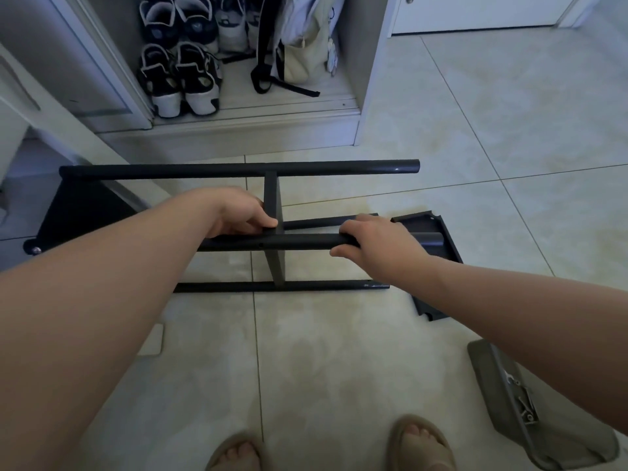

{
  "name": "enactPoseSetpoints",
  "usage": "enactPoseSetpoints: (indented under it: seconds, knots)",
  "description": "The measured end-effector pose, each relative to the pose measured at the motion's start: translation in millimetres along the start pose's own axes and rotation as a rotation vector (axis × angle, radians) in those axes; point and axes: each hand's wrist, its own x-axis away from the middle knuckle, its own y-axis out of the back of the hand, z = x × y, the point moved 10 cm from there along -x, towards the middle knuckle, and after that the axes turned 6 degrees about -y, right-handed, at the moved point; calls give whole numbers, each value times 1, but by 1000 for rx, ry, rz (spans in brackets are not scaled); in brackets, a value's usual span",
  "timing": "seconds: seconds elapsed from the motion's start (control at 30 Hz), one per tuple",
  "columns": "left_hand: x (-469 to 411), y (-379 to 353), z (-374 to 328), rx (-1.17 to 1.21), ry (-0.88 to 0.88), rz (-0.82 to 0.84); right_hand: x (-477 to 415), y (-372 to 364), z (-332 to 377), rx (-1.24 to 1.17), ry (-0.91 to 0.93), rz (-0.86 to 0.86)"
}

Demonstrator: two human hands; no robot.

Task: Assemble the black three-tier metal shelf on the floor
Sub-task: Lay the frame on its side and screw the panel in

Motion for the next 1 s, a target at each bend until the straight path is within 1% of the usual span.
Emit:
enactPoseSetpoints:
  seconds: [0.13, 0.33, 0.47, 0.57, 0.83, 0.93, 1.0]
  knots:
    - [6, -3, 11, 20, -4, 10, 5, -10, 5, 3, 5, 39]
    - [2, -41, -11, 29, -62, 37, 21, -5, -38, -12, -26, 56]
    - [-3, -80, -38, 10, -84, 47, 36, 3, -85, 11, -66, 57]
    - [-10, -118, -63, 8, -102, 80, 49, 9, -133, -2, -118, 53]
    - [-37, -222, -158, 27, -181, 62, 82, 38, -280, -23, -348, -78]
    - [-44, -248, -183, 8, -196, 62, 87, 48, -312, -76, -391, -90]
    - [-49, -253, -189, -17, -188, 61, 87, 51, -319, -92, -403, -94]
